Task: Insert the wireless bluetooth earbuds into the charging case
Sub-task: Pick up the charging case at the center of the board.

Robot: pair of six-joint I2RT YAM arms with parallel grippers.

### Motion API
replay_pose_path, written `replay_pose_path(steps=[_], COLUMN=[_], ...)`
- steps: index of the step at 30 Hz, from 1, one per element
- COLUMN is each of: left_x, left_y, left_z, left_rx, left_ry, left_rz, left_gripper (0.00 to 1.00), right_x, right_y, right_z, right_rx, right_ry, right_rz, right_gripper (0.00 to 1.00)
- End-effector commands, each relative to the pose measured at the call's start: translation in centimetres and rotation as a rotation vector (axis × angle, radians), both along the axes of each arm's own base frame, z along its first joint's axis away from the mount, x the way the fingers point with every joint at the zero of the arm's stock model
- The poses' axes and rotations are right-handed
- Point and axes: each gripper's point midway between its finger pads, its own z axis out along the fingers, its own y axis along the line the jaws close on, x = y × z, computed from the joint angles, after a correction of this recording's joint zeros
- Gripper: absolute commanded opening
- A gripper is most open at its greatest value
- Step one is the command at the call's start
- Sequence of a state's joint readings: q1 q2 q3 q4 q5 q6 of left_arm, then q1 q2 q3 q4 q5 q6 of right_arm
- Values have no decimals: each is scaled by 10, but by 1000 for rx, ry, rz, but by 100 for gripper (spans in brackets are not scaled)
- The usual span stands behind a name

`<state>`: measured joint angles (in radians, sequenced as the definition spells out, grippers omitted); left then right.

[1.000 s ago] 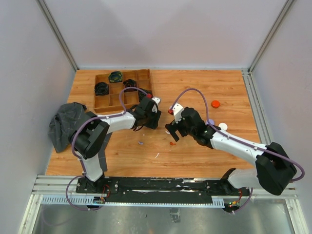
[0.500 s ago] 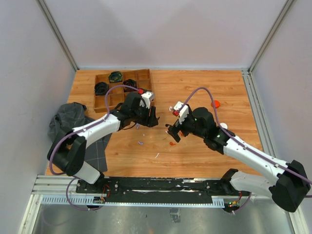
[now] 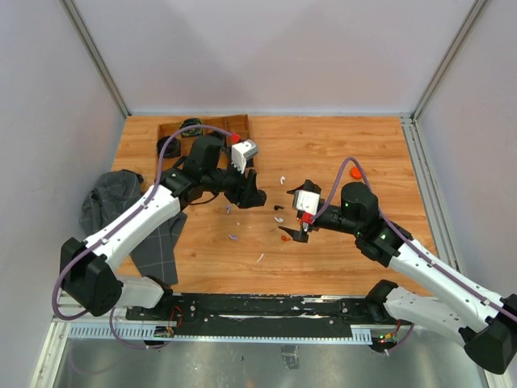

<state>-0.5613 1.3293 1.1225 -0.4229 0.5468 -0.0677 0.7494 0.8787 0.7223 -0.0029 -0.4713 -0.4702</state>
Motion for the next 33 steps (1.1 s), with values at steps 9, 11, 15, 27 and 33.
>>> replay_pose_path(steps=[9, 11, 15, 27, 33], left_x=[-38, -39, -41, -52, -56], left_y=[-1, -1, -4, -10, -12], left_z=[16, 15, 14, 13, 12], left_rx=[-9, -11, -22, -50, -62], left_ry=[1, 3, 17, 46, 58], left_rz=[-239, -246, -265, -335, -360], left_gripper=[42, 42, 42, 42, 42], right_x=[-11, -9, -3, -6, -9], right_y=[23, 27, 35, 55, 59], right_z=[16, 14, 9, 2, -8], right_rx=[-54, -61, -99, -106, -116], right_ry=[-277, -297, -335, -383, -372], right_rz=[210, 216, 205, 253, 266], right_gripper=[76, 71, 64, 62, 56])
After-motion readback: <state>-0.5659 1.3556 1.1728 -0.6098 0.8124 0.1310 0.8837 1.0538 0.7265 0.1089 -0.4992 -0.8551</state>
